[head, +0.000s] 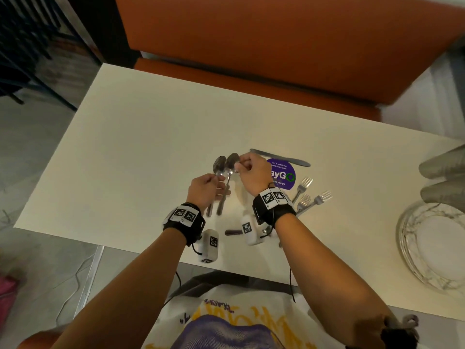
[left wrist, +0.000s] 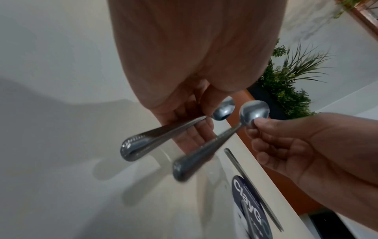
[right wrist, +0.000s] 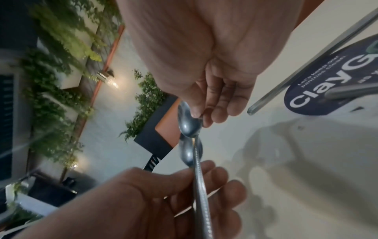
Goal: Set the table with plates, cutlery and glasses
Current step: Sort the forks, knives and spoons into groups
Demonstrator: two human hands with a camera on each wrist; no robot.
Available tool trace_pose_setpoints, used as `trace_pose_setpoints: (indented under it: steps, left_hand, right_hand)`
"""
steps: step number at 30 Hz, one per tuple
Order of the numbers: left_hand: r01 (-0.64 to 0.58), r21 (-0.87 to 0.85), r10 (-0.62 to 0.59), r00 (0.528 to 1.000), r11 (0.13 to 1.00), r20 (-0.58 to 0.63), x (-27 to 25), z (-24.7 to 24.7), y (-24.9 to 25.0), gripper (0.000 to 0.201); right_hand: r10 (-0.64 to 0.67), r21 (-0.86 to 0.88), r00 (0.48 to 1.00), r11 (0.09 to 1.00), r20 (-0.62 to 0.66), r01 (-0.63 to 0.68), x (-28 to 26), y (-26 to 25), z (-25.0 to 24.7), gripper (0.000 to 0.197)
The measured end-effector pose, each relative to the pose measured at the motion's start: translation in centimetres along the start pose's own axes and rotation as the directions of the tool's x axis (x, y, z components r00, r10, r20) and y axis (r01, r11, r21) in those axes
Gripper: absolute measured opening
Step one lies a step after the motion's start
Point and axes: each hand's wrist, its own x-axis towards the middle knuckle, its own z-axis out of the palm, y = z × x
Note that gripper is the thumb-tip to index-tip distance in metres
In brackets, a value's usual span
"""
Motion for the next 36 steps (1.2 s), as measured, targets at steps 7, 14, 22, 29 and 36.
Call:
trace_pose_setpoints:
  steps: [7, 14, 22, 29, 36]
  left_hand:
    - [0.006, -0.020, -0.003, 0.990, 1.000, 0.143, -1.2, 3.6, 2.0, 0.028]
    - [0.040, 0.021, -0.044, 0.967, 0.999, 0.250, -1.5, 5.7, 2.3, 0.032]
    - [0.056, 0.179, -0.095, 0.972, 0.982, 0.216, -1.7, 7.3, 1.1, 0.025]
    - [0.083, 0.249, -0.132, 0.974, 0.965, 0.185, -1.3, 6.8, -1.6, 0.027]
    - [0.077, 0.241, -0.125, 0.974, 0.967, 0.189, -1.5, 6.5, -2.0, 0.026]
  right_hand:
    - [0.025, -0.022, 0.998, 0.999, -0.049, -0.026, -0.2, 1.1, -2.0, 0.024]
    - [0.034, -0.075, 0.999, 0.997, -0.019, -0.035, -0.2, 2.3, -5.8, 0.015]
    - [0.063, -0.057, 0.998, 0.996, 0.030, -0.062, -2.6, 5.5, -8.1, 0.014]
    - [0.087, -0.412, 0.887, 0.903, 0.454, 0.122, -6.2, 8.5, -8.0, 0.033]
    - [0.122, -0.697, 0.831, 0.617, 0.543, 0.365, -8.2, 8.5, -5.8, 0.038]
